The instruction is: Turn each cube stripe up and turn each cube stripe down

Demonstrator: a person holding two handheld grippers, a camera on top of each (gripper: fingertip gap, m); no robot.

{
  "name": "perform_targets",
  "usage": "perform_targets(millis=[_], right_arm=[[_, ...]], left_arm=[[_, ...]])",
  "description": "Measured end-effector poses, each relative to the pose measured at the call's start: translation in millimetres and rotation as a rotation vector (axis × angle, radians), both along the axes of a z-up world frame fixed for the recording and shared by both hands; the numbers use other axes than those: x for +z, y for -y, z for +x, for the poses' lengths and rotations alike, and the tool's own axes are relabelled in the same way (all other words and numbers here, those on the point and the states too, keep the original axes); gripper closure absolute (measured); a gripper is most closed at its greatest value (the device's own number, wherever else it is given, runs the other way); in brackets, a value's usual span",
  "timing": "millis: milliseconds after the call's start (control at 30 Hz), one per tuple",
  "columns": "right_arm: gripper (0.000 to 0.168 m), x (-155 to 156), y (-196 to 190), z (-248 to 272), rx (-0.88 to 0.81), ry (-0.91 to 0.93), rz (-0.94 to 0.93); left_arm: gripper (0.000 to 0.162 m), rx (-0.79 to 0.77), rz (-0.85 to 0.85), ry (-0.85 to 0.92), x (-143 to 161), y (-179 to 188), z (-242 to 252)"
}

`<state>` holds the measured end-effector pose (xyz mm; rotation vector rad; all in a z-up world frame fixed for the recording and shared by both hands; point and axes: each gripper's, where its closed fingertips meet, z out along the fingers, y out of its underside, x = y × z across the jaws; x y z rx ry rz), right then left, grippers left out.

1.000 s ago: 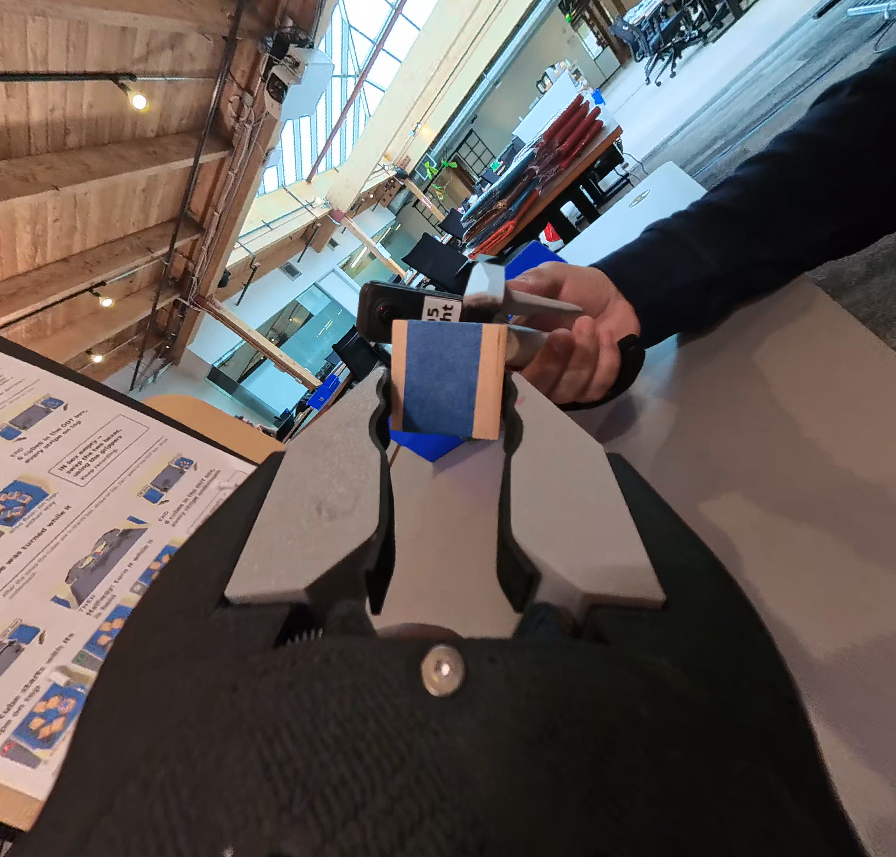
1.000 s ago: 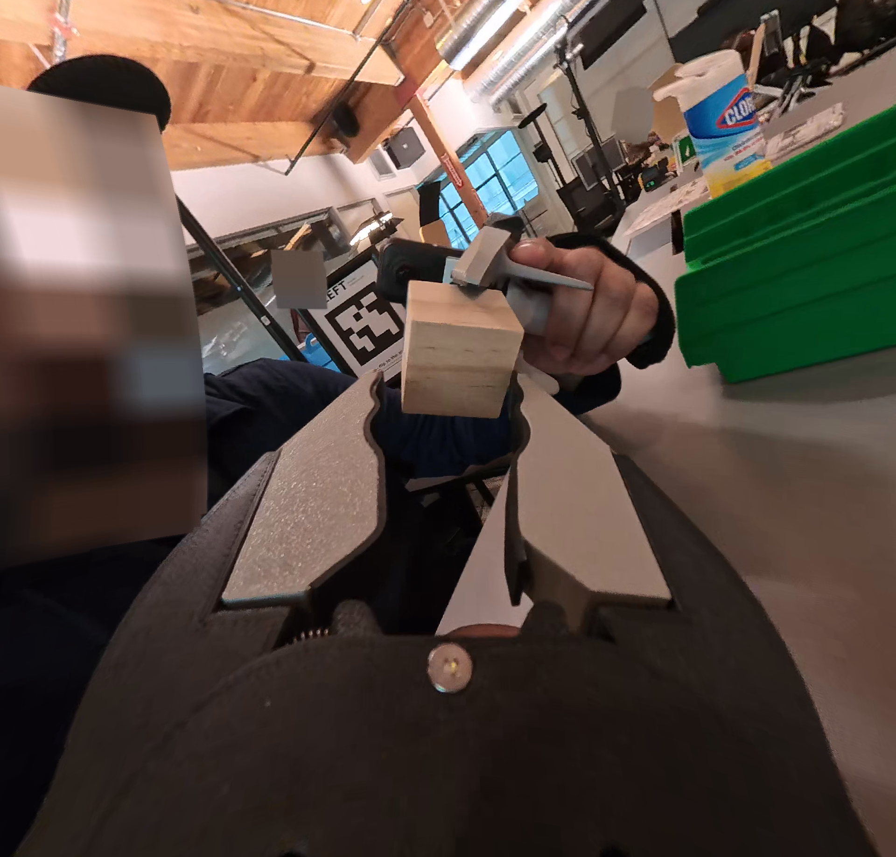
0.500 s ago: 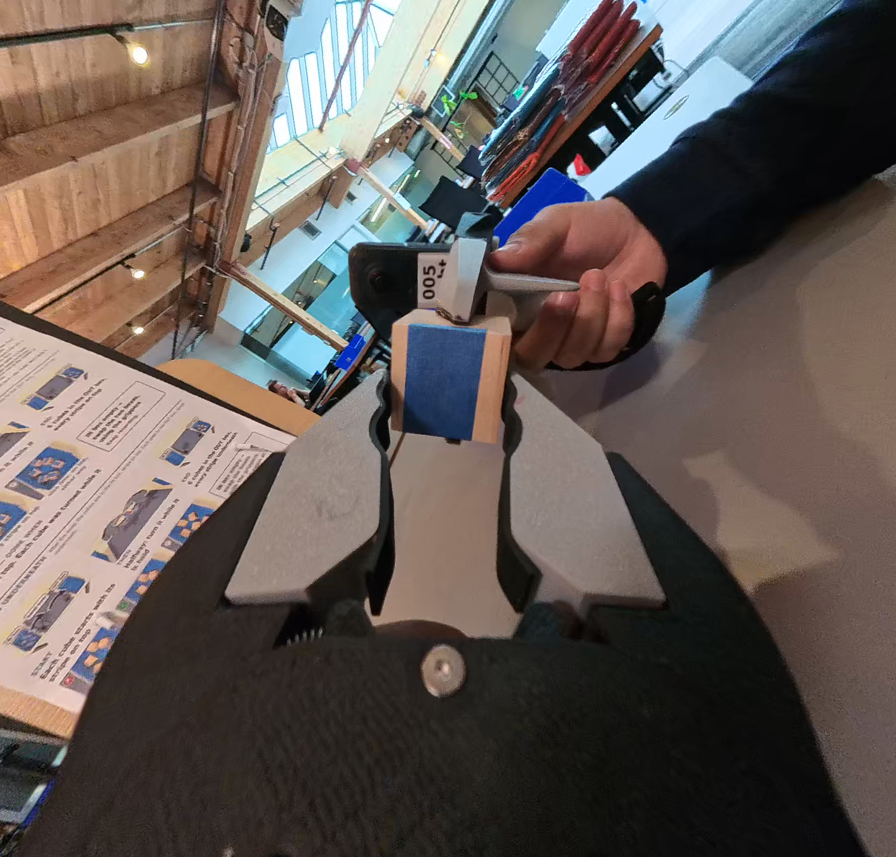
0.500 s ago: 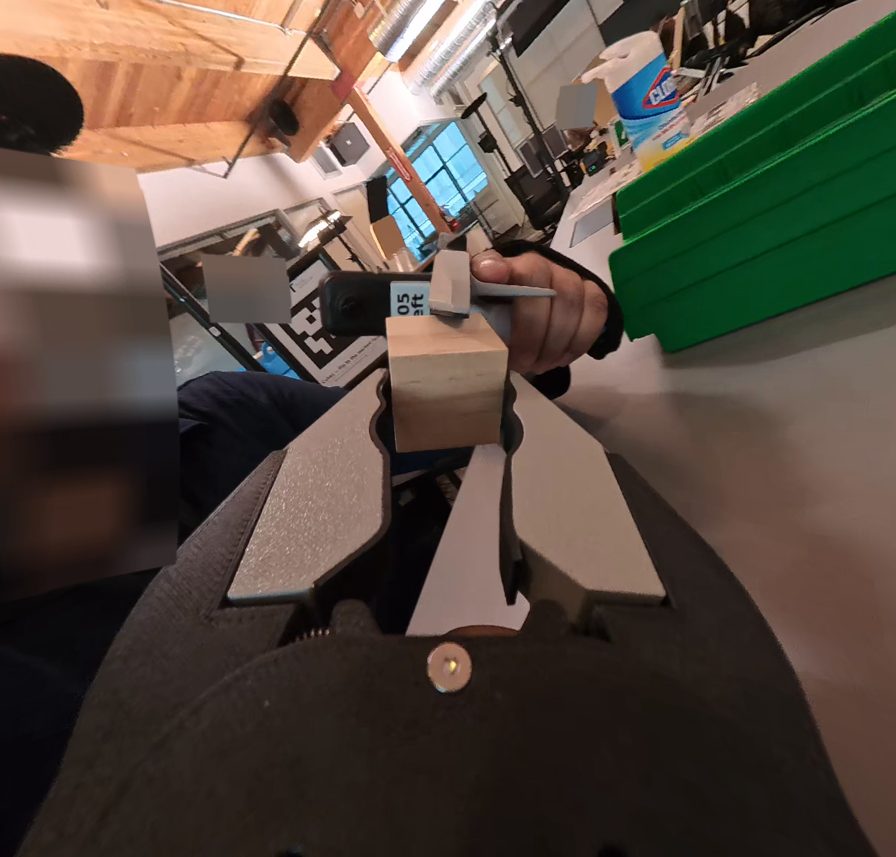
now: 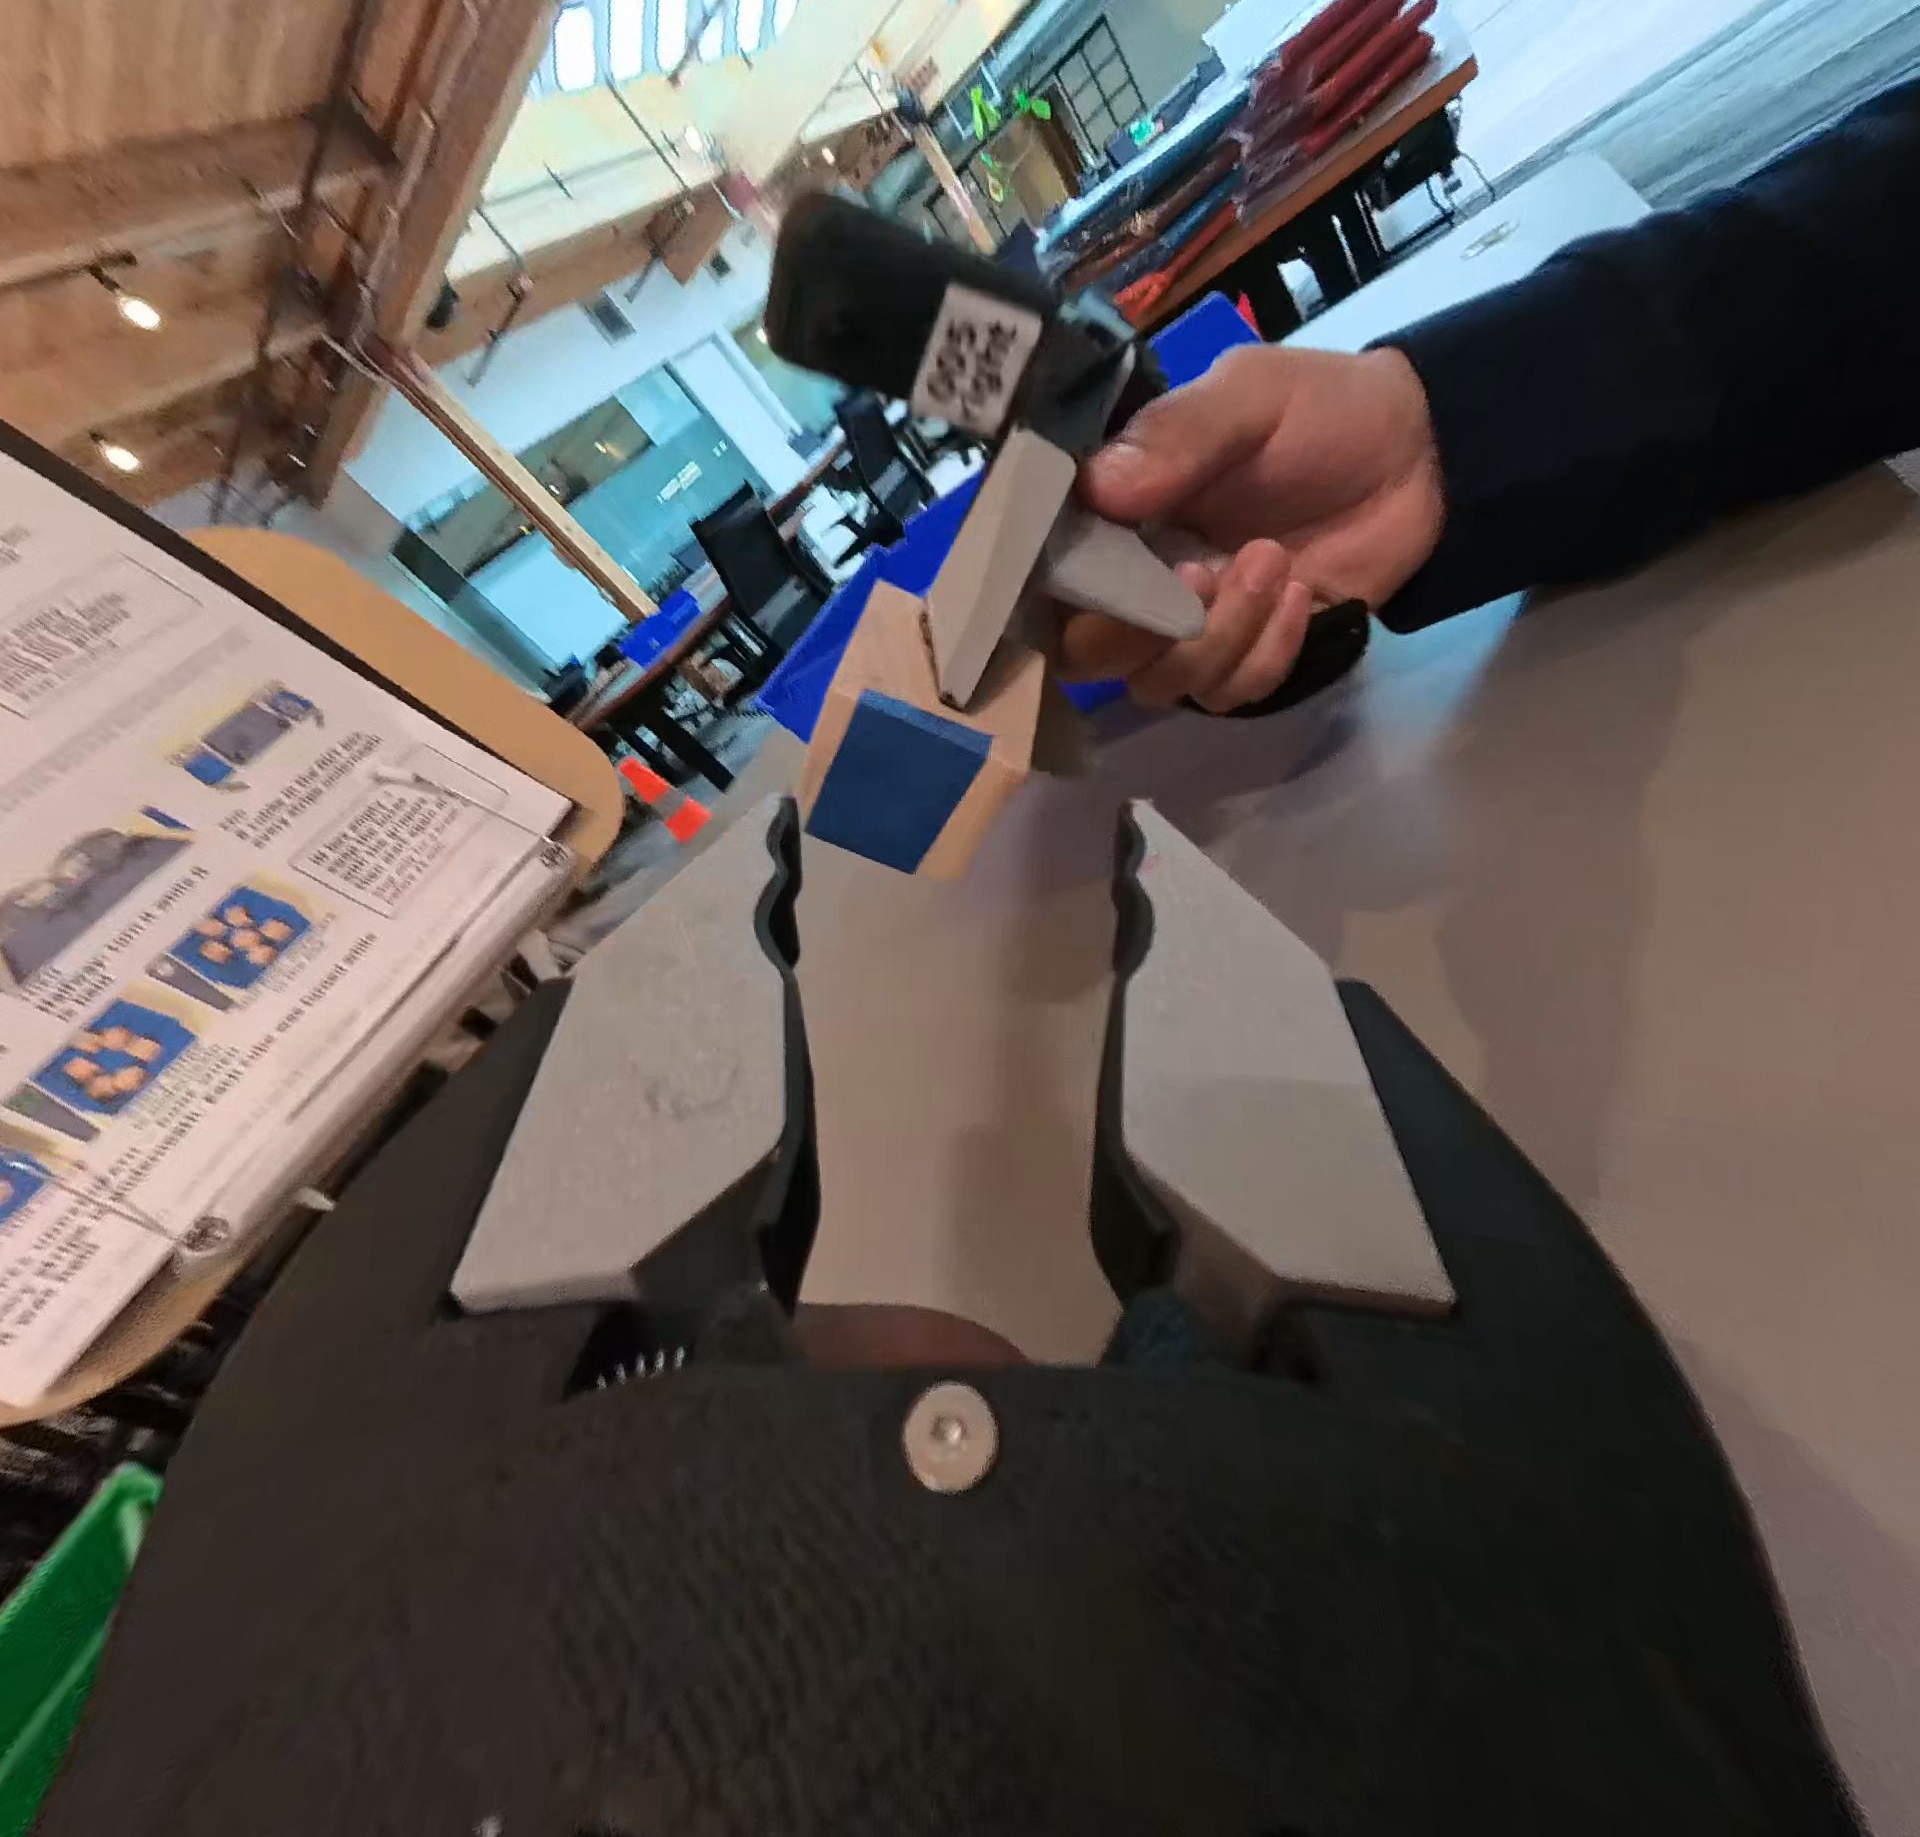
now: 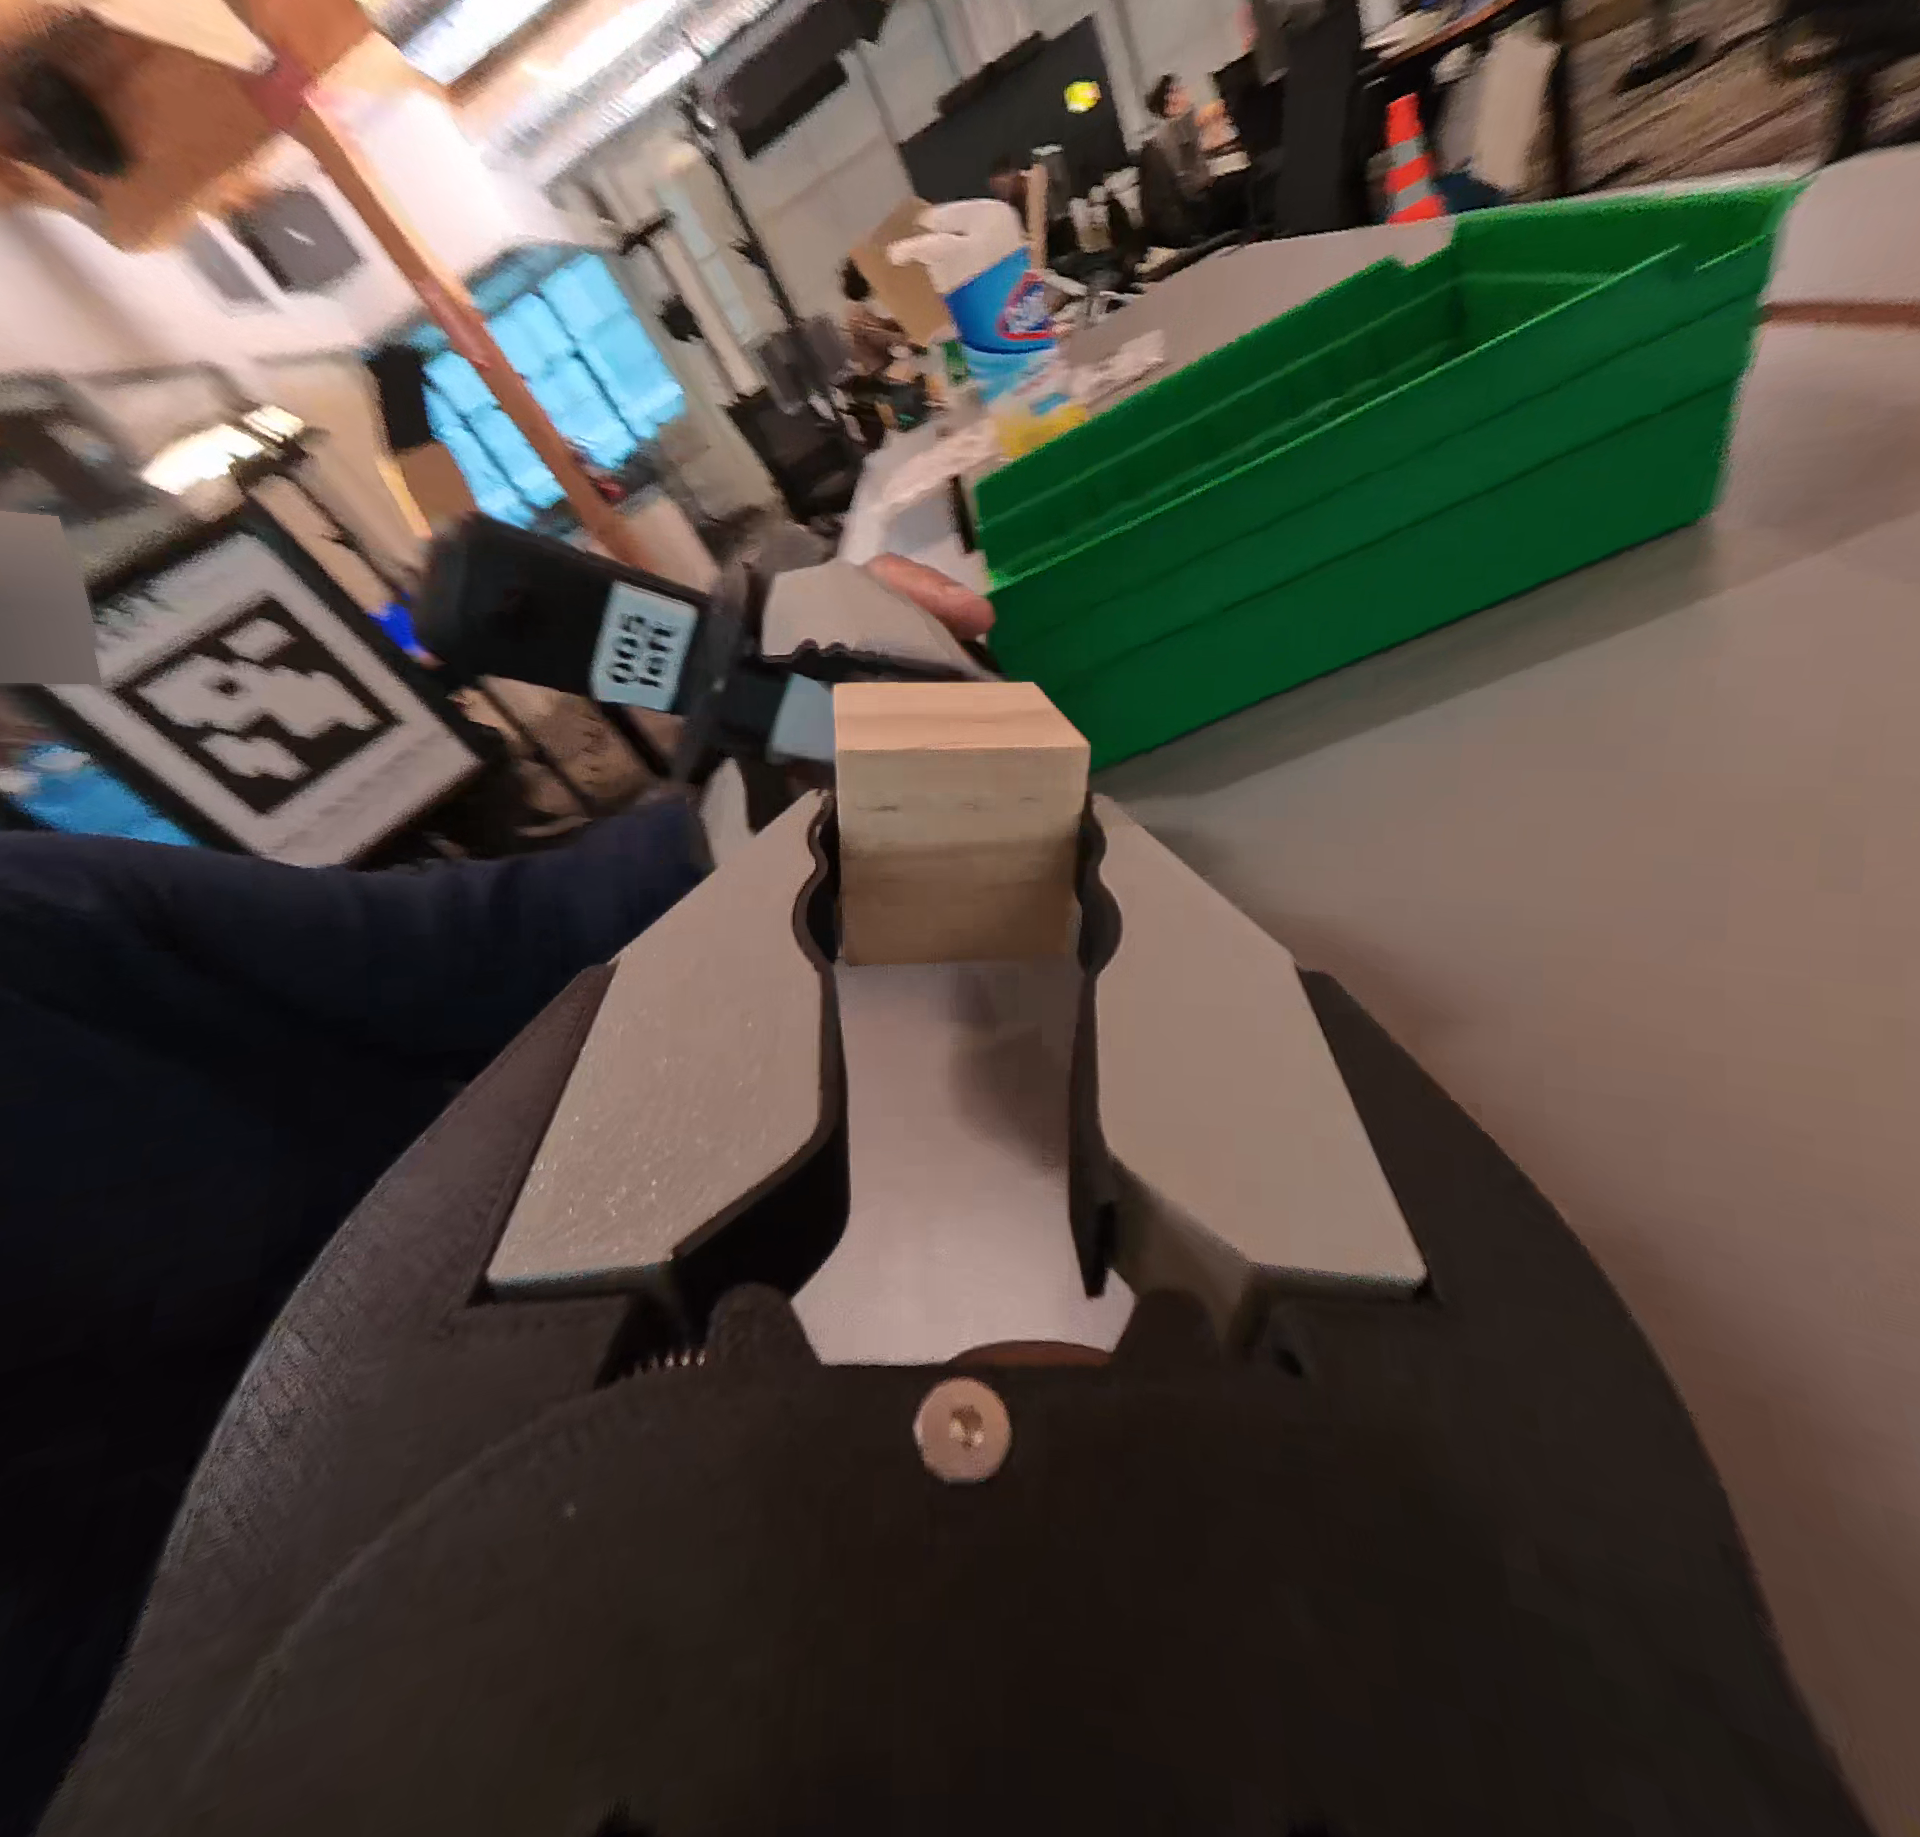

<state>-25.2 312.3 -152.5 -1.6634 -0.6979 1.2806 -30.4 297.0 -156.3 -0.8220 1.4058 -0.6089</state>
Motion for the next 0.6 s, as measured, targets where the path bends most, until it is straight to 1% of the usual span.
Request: perform_targets(millis=[33, 100, 233, 300, 367, 433, 500, 600], right_arm=[[0.126, -1.6, -2.2, 0.9, -0.031, 0.043, 0.038], [0.126, -4.7, -8.1, 4.1, -0.11, 0.137, 0.117], [0.126, -7.9, -21.9, 17.1, -0.265, 0.266, 0.201], [0.126, -7.9, -23.7, 20.8, -0.291, 0.295, 0.223], [0.126, -7.6, -25.7, 29.2, -0.341, 0.337, 0.232], [0.125, 1.9, -21.3, 40.0, -0.389, 0.378, 0.247], [0.126, 15.7, -14.1, 58.8, -0.432, 0.467, 0.254], [0.126, 44.3, -11.2, 116.0, -0.571, 0.657, 0.26]], left_arm=[[0.106, -0.002, -0.023, -0.026, -5.5, -1.0, 1.6], [0.107, 0.01, -0.072, -0.08, -17.3, -4.9, 5.2], [0.107, 0.047, -0.271, -0.215, -47.1, -14.7, 13.4], [0.106, 0.109, -0.305, -0.263, -58.5, -25.8, 13.4], [0.105, 0.158, -0.326, -0.273, -63.4, -34.6, 12.6], [0.107, 0.178, -0.361, -0.281, -68.5, -37.3, 13.9], [0.109, 0.212, -0.365, -0.324, -77.1, -40.8, 14.9], [0.109, 0.241, -0.332, -0.363, -83.6, -41.8, 15.9]])
